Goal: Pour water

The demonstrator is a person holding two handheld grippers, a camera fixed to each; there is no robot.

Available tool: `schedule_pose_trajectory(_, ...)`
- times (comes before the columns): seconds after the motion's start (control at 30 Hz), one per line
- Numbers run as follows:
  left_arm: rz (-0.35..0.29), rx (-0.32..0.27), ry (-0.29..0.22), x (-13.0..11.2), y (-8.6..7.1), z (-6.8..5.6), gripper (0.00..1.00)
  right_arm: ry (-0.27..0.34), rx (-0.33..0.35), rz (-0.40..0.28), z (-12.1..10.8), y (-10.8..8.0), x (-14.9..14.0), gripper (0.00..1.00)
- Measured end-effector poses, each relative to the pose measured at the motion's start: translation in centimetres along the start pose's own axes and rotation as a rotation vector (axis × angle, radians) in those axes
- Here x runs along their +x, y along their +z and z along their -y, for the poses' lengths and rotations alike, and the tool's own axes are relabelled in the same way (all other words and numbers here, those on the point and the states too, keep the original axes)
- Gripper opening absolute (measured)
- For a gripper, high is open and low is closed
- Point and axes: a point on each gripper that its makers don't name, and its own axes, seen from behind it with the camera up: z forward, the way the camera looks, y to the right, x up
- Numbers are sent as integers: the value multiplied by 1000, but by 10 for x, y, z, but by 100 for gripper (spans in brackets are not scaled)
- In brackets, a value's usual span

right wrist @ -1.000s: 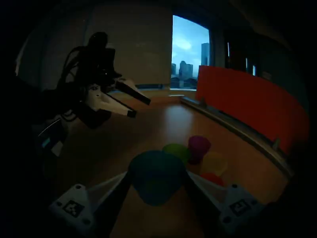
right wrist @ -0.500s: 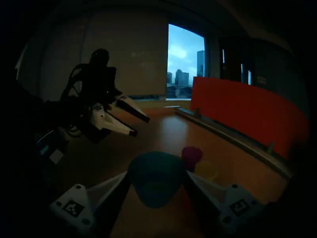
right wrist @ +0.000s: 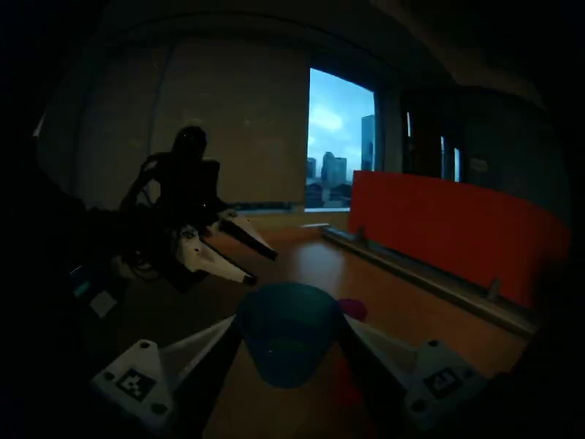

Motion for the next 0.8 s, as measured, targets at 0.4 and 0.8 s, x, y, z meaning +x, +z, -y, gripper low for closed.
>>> schedule_pose_trajectory(0.4,10,-26,8,-3,8,-10,98,-5,-15,-82,-6,-13,31,97)
schedule_pose_trajectory(0.8,61,-43,1,-20,24,-10,97,-13,-34,-114,-19,-26,53,97)
